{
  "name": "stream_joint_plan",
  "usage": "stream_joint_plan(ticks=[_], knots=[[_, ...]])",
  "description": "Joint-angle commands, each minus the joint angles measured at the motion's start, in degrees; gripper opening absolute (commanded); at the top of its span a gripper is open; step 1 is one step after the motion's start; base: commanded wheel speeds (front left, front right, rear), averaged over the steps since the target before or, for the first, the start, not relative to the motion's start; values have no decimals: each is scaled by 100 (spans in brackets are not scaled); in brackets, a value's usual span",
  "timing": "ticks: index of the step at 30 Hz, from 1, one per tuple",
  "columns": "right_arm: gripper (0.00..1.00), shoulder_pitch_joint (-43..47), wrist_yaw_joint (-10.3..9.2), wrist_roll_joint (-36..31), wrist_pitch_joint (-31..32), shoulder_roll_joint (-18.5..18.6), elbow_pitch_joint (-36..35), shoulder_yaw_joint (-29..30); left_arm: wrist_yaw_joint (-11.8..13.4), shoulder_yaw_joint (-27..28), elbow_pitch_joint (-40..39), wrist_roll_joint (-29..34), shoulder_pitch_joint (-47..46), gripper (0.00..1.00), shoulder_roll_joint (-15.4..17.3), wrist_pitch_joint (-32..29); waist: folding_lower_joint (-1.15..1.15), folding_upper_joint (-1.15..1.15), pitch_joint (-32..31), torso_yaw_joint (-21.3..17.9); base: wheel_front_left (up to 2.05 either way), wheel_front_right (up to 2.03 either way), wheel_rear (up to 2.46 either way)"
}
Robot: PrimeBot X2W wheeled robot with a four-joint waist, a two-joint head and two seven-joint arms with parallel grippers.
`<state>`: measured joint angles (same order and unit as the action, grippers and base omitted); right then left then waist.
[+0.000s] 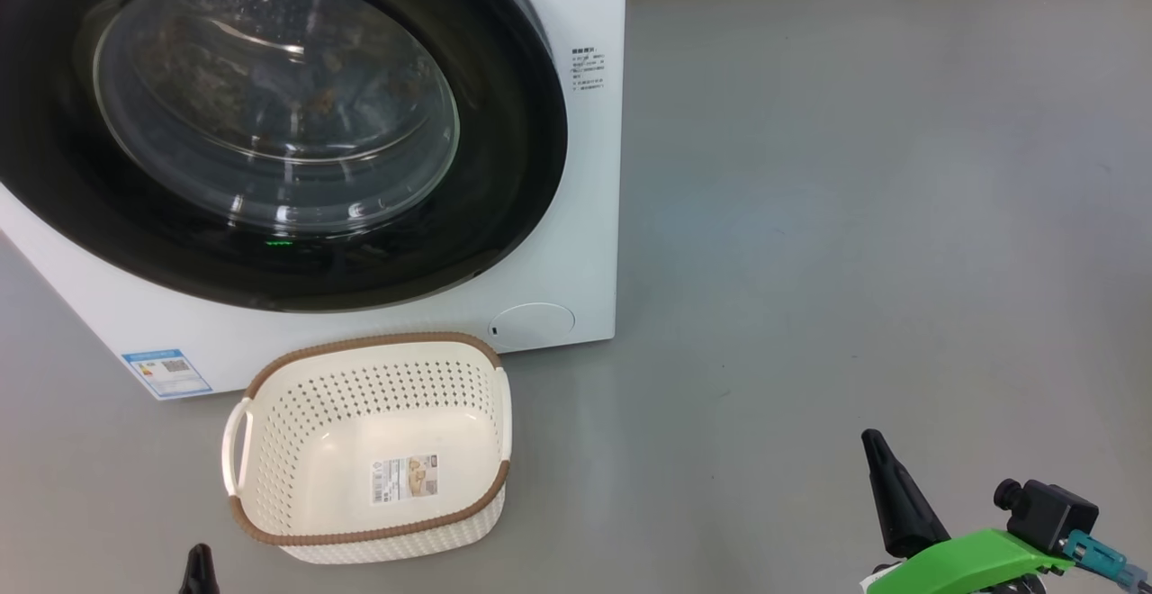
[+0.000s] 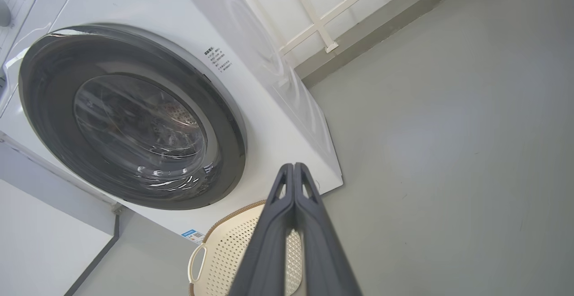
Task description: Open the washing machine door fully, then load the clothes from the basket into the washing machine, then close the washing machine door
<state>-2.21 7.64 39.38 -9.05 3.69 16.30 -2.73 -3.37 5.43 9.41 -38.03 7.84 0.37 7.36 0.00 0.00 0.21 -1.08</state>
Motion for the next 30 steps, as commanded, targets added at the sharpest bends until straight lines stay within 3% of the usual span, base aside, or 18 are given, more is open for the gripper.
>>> stream_joint_plan(ticks=[1,30], knots=[[0,-213,-5,242,46,56,-168,18,-69,66,-80,-228,-244,0,124,-40,0,0,0,3,0,0,0],[0,-269,-9,2048,493,73,-193,241,-187,81,107,-2010,-643,0,168,-502,0,0,-1,39,0,0,0]])
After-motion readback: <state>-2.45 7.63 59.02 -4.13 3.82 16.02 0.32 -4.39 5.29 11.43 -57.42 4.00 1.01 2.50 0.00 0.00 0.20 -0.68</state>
